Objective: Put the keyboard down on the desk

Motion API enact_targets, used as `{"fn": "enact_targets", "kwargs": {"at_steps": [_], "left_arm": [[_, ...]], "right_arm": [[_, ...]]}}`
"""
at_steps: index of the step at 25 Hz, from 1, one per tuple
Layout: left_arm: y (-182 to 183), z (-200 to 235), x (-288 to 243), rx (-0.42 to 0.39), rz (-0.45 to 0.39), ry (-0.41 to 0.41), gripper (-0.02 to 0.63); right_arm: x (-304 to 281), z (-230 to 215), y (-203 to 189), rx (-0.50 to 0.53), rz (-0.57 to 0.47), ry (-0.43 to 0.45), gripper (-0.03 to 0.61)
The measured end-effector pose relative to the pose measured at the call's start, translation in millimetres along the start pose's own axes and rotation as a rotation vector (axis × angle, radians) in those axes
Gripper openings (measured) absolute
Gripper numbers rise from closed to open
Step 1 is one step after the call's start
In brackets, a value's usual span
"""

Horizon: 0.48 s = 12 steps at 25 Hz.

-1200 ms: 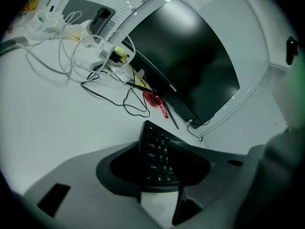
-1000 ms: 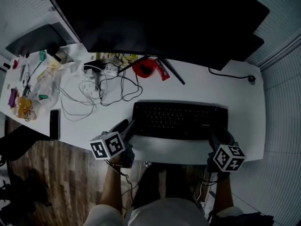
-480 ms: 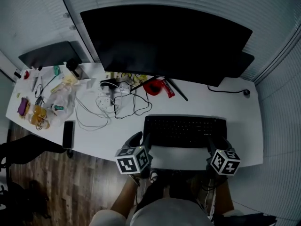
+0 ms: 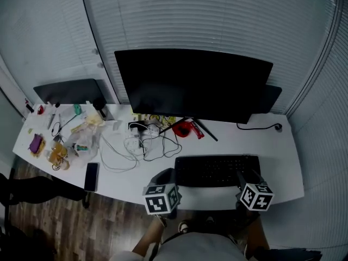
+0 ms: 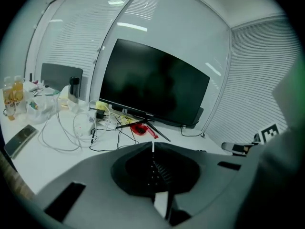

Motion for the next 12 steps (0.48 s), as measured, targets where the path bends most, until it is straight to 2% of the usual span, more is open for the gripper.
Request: {"fn": "enact_targets", "kwargs": {"at_steps": [6,12], "left_arm": [[5.9,-5.6,11.5,-0.071,-0.017,-0.056,0.014],[8.6,-17.1,12.3,-0.066,-0.044,-0.097,0.014]], "right_arm": [[7.2,21.5,0.6,-0.004,-0.049,0.009,0.212],[9.8,37.5,4.2,0.008,-0.055,0.037,0.204]]}}
Point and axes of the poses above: the fingertips, and each gripper's own axes: x backward along the fingers, z to its left, y out of its top, the point moved 8 cm from there along x, backward along the fingers, and after that the axes turned 6 degrees about z, right-handed, at the moved point
